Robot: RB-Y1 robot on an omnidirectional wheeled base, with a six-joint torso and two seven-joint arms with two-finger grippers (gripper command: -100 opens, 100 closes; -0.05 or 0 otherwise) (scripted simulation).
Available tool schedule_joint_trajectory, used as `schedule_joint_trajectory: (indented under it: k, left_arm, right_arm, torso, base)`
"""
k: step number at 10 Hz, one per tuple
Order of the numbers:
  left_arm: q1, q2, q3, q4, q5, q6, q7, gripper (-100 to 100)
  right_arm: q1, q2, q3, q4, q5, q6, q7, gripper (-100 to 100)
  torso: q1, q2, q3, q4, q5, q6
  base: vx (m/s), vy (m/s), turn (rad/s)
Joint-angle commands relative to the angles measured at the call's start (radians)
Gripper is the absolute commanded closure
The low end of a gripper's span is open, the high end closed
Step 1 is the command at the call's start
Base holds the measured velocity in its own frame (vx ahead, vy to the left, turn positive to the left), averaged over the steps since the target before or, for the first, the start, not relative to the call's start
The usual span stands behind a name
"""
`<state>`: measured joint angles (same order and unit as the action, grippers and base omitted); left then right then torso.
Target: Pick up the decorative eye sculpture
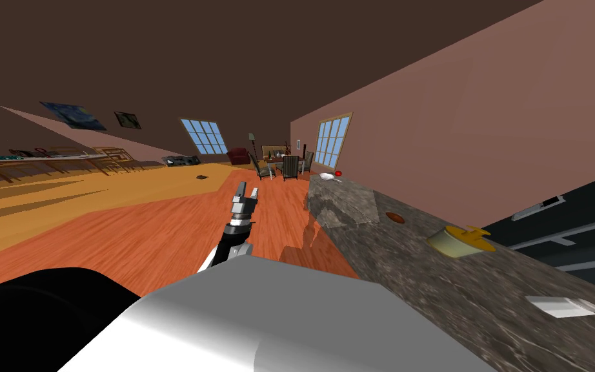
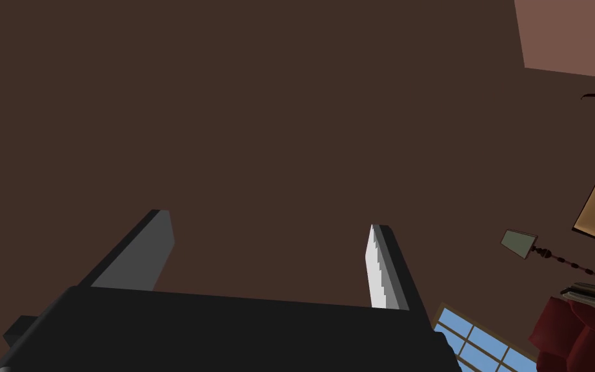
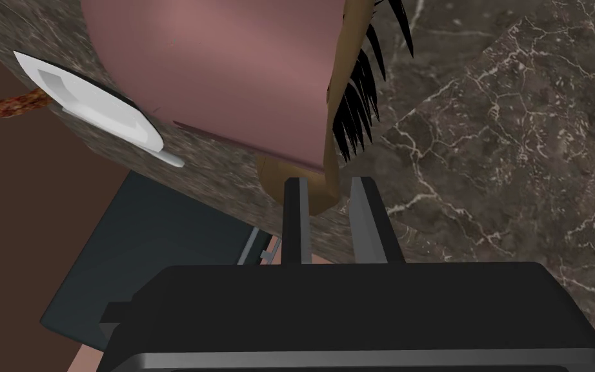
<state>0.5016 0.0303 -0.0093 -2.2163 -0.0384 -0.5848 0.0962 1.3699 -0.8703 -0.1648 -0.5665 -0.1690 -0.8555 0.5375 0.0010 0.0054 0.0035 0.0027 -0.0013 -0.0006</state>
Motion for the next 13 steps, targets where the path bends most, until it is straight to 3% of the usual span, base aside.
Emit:
schedule_joint_trajectory:
  k: [1, 2, 3, 4, 5, 6, 7, 8, 10, 11, 12, 13]
  left_arm:
    - [0.0, 0.0, 0.0, 0.0, 0.0, 0.0, 0.0, 0]
    - [0.0, 0.0, 0.0, 0.0, 0.0, 0.0, 0.0, 0]
    - [0.0, 0.0, 0.0, 0.0, 0.0, 0.0, 0.0, 0]
    - [0.0, 0.0, 0.0, 0.0, 0.0, 0.0, 0.0, 0]
    - [0.0, 0.0, 0.0, 0.0, 0.0, 0.0, 0.0, 0]
    - [0.0, 0.0, 0.0, 0.0, 0.0, 0.0, 0.0, 0]
    - [0.0, 0.0, 0.0, 0.0, 0.0, 0.0, 0.0, 0]
    - [0.0, 0.0, 0.0, 0.0, 0.0, 0.0, 0.0, 0]
    - [0.0, 0.0, 0.0, 0.0, 0.0, 0.0, 0.0, 0]
    - [0.0, 0.0, 0.0, 0.0, 0.0, 0.0, 0.0, 0]
    - [0.0, 0.0, 0.0, 0.0, 0.0, 0.0, 0.0, 0]
    - [0.0, 0.0, 0.0, 0.0, 0.0, 0.0, 0.0, 0]
  right_arm:
    - [0.0, 0.0, 0.0, 0.0, 0.0, 0.0, 0.0, 100]
    - [0.0, 0.0, 0.0, 0.0, 0.0, 0.0, 0.0, 0]
    - [0.05, 0.05, -0.02, -0.05, 0.05, 0.05, -0.049, 100]
    - [0.052, 0.056, -0.02, -0.105, 0.054, 0.068, -0.049, 100]
    - [0.095, 0.096, -0.044, -0.135, 0.094, 0.119, -0.086, 100]
    - [0.112, 0.112, -0.044, -0.155, 0.106, 0.133, -0.097, 100]
    - [0.112, 0.112, -0.044, -0.223, 0.106, 0.142, -0.097, 100]
    - [0.171, 0.156, -0.068, -0.265, 0.147, 0.204, -0.142, 100]
    - [0.171, 0.168, -0.068, -0.342, 0.158, 0.216, -0.145, 100]
    - [0.171, 0.168, -0.068, -0.342, 0.158, 0.216, -0.145, 100]
    - [0.226, 0.216, -0.092, -0.374, 0.205, 0.259, -0.193, 100]
    - [0.23, 0.224, -0.092, -0.419, 0.21, 0.289, -0.193, 100]
  torso:
    - [0.0, 0.0, 0.0, 0.0, 0.0, 0.0]
    - [0.0, 0.0, 0.0, 0.0, 0.0, 0.0]
    - [0.0, 0.0, 0.0, 0.0, 0.0, 0.0]
    - [-0.001, 0.004, 0.003, 0.002, -0.002, -0.002]
    - [-0.005, 0.008, 0.006, 0.004, -0.005, -0.001]
    - [-0.004, 0.012, 0.008, 0.004, -0.005, 0.001]
    - [-0.004, 0.012, 0.008, 0.005, -0.005, 0.002]
    - [-0.006, 0.01, 0.009, 0.007, -0.011, 0.004]
    - [-0.006, 0.015, 0.012, 0.009, -0.013, 0.005]
    - [-0.008, 0.015, 0.013, 0.011, -0.018, 0.007]
    - [-0.008, 0.013, 0.013, 0.012, -0.021, 0.008]
    - [-0.005, 0.018, 0.015, 0.013, -0.019, 0.007]
  base:
    - [0.0, 0.0, 0.0]
    - [0.0, 0.0, 0.0]
    - [-0.098, -0.032, 0.31]
    - [-0.133, -0.037, 0.201]
    - [-0.153, 0.007, 0.299]
    - [-0.121, 0.0, 0.143]
    - [-0.059, -0.02, -0.007]
    - [-0.109, -0.011, 0.321]
    - [-0.083, -0.019, 0.072]
    - [-0.004, -0.001, -0.034]
    - [-0.093, 0.029, 0.286]
    - [-0.108, 0.003, 0.192]
